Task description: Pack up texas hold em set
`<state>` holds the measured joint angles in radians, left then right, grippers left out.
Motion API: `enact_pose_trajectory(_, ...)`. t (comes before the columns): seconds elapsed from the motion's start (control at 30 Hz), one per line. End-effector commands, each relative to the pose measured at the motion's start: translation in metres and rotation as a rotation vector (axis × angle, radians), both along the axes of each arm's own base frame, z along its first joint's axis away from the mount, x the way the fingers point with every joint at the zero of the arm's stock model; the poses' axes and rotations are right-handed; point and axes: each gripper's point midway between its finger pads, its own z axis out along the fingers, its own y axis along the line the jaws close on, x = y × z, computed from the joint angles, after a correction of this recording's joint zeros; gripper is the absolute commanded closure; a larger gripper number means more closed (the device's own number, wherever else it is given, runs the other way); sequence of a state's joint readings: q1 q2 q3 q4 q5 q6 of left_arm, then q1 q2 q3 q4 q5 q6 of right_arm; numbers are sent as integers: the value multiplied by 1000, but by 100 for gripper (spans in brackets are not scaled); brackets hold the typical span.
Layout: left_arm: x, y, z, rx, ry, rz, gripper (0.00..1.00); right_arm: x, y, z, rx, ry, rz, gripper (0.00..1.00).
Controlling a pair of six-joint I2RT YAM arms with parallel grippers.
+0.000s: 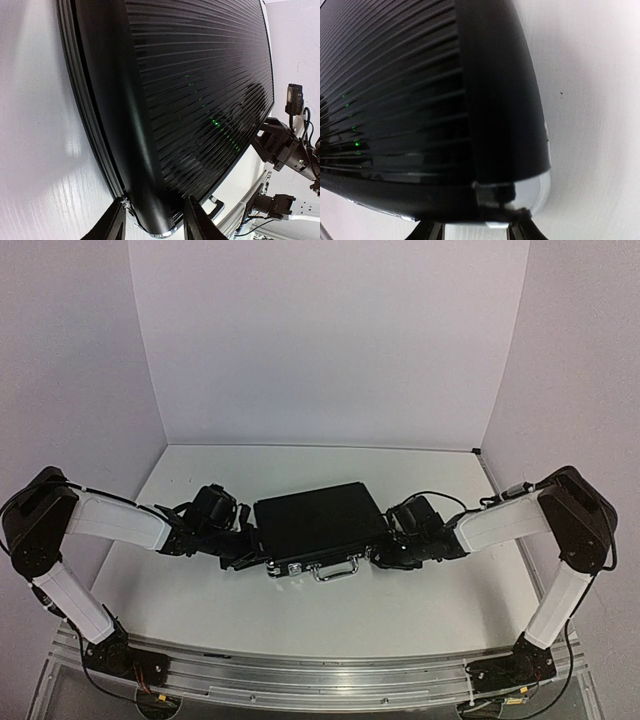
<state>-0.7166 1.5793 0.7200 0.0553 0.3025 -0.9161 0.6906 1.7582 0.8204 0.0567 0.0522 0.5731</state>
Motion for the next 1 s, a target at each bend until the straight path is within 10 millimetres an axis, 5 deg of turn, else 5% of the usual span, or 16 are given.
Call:
enact_pose_trajectory(0.0, -9, -3, -8, 27, 34, -32, 62, 24, -24, -3, -42, -108, -147, 61)
enact_pose_trajectory(0.13, -9, -3, -6, 23, 34, -29, 62, 14, -25, 7, -29, -87, -135, 61)
enact_pose_trajectory(0.33, -6, -4, -3, 20, 27, -20, 62, -31, -25, 27, -1, 76, -36, 58)
enact_pose_trajectory(0.5, -4, -4, -1, 20, 23, -10, 62, -57, 31, 80, 187, 113, 207, 58)
enact_pose_trajectory(0.73, -5, -1, -2, 24, 18, 0, 62, -55, 107, 127, 315, 87, 416, 62)
enact_pose_trajectory(0.97, -3, 0, 3, 22, 1, 5, 62, -64, 168, 124, 319, 120, 548, 66)
